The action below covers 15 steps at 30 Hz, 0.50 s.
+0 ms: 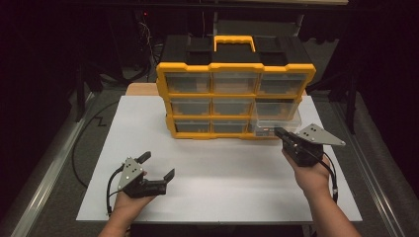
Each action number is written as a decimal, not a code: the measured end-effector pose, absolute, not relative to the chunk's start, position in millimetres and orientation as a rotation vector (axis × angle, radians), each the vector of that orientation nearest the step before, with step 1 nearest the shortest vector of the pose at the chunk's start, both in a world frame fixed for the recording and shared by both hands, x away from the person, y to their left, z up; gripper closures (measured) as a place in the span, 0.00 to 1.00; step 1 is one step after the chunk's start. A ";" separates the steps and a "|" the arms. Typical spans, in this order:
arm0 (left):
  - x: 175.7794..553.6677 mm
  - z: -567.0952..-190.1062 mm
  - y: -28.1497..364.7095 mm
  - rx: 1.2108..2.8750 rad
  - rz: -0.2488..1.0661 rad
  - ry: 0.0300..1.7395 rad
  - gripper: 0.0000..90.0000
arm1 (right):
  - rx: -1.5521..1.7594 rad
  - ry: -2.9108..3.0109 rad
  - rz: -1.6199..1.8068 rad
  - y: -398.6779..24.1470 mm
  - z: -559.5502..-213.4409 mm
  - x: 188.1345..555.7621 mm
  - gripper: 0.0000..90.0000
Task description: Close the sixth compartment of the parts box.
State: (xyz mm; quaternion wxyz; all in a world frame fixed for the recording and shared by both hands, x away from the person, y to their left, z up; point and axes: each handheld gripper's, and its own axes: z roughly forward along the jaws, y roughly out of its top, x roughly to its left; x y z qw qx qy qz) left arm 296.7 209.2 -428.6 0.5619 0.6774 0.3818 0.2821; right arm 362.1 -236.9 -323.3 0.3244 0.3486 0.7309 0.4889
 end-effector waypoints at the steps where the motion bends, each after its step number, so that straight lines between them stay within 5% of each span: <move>1: 296.7 -428.6 209.3 1.595 0.665 0.899 0.01 | 0.916 1.910 1.284 -237.4 -322.3 364.5 1.00; 15: 296.8 -428.4 209.2 1.589 0.662 0.898 0.01 | 0.955 1.878 1.241 -231.8 -320.3 404.0 1.00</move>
